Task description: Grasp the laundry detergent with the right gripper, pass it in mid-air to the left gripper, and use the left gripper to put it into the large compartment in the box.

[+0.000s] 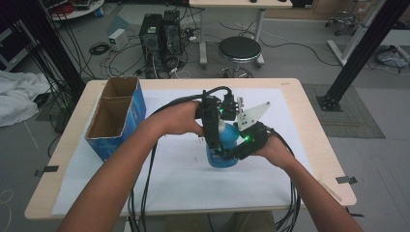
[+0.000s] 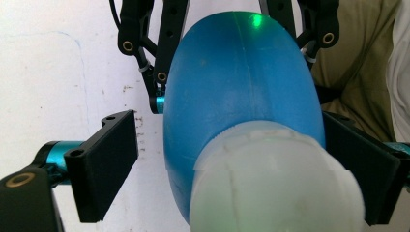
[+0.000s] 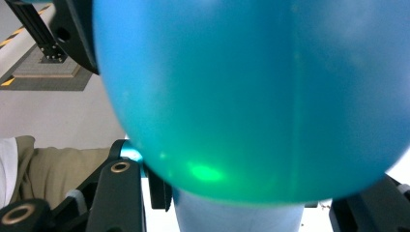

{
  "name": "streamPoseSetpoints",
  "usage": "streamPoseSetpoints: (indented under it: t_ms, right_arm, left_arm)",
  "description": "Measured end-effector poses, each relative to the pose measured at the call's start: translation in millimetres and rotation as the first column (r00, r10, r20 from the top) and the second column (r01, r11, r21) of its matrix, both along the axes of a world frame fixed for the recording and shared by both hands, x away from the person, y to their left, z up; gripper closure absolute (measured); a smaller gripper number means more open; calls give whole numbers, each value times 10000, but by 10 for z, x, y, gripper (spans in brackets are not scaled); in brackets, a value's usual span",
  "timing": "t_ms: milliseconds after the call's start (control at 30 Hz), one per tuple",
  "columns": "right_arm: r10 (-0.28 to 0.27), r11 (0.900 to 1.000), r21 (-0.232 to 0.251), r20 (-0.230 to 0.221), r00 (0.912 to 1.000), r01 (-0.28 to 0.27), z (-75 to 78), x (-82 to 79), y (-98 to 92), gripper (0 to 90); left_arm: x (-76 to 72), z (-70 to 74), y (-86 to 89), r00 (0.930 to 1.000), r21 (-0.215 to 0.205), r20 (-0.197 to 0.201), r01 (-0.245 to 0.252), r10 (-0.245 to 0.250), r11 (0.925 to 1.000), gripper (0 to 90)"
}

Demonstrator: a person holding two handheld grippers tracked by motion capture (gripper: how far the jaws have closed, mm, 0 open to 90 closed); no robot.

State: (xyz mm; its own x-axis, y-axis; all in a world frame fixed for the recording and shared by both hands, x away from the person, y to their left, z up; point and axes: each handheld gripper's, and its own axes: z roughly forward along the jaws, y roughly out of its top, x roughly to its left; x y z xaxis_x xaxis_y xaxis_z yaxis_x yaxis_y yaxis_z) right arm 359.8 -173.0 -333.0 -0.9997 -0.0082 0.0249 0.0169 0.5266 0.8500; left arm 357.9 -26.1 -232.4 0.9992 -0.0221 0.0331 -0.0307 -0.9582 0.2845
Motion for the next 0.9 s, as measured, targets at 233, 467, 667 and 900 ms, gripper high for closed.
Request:
streamPoseSetpoints:
  t_ms: [233, 467, 667, 900]
  right_arm:
    - [41, 10000, -41, -7, 10000, -41, -3, -4, 7, 446]
    - [7, 10000, -13, 11, 10000, -7, 1, -3, 3, 446]
    - [-3, 10000, -15, -7, 10000, 3, -6, 0, 12, 446]
    - [17, 10000, -67, -23, 10000, -17, -11, -5, 19, 446]
  left_arm:
    - [-14, -7, -13, 10000, 54, -48, 47, -47, 10000, 140]
    - [-17, -11, -19, 9999, 35, 2, 113, -113, 9999, 198]
    - [-31, -17, -32, 9998, 87, 81, 207, -208, 9997, 237]
    - [-41, -8, -33, 9996, 57, 168, 220, -221, 9997, 276]
